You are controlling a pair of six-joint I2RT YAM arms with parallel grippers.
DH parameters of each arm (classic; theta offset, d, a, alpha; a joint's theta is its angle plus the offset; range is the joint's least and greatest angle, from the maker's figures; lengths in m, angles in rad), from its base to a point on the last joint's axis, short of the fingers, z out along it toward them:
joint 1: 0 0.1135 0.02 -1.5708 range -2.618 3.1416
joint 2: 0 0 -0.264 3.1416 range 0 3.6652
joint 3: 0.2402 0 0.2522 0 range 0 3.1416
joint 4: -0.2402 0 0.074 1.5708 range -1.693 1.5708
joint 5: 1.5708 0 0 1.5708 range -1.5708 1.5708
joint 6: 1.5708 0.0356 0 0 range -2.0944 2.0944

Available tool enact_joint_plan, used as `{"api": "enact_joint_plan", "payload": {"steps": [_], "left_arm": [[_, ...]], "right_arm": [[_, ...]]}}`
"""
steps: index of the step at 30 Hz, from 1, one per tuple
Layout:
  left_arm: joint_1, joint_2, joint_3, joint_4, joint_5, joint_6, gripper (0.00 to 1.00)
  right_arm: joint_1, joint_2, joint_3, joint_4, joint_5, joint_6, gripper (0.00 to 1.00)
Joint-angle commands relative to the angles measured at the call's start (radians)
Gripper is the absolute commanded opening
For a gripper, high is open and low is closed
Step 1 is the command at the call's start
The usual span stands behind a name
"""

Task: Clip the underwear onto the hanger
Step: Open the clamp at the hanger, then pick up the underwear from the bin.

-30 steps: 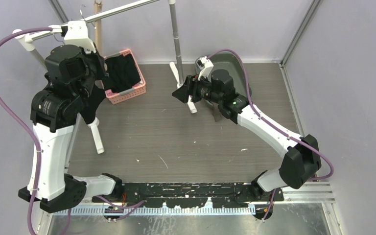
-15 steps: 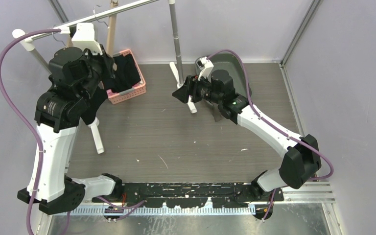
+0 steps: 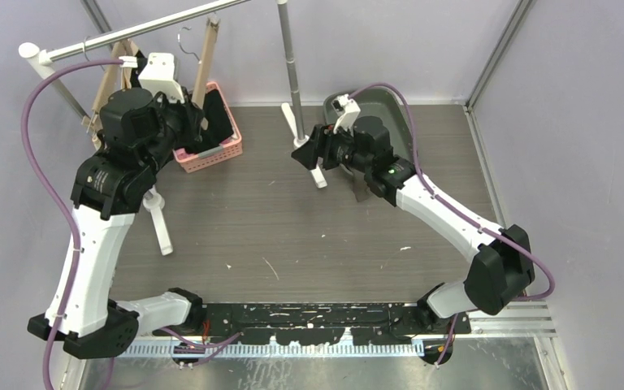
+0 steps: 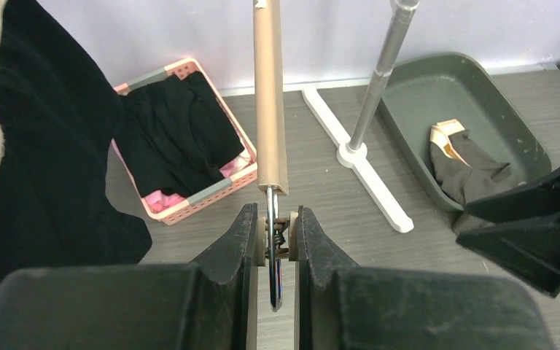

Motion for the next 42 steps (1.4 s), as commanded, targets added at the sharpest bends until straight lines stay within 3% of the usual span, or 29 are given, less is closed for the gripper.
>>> {"api": "enact_joint_plan", "payload": {"steps": [1,7,15,21,31,42], "left_arm": [[-0.003,-0.048,-0.032,0.089,0.051,-0.019,0.00],[-0.003,-0.077,-0.146,0.132,0.115,-0.055,0.00],[-0.003,-0.102,-0.319,0.218,0.155,-0.106,0.00],[-0.003,-0.108,-0.405,0.281,0.169,-0.142,0.00],[-0.003,-0.111,-0.448,0.306,0.162,-0.142,0.00],[-0.003,-0.110,-0.470,0.320,0.166,-0.133,0.00]], "right_arm": [[-0.050,-0.036,0.036,-0.039,0.069,0.019,0.71],[-0.111,-0.004,0.096,-0.175,0.171,0.005,0.71],[-0.262,0.075,0.126,-0.272,0.189,0.021,0.72],[-0.336,0.281,0.261,-0.295,0.187,0.005,0.71],[-0.377,0.654,0.632,-0.354,0.218,-0.055,0.68],[-0.416,0.836,0.796,-0.382,0.245,-0.069,0.68]]}}
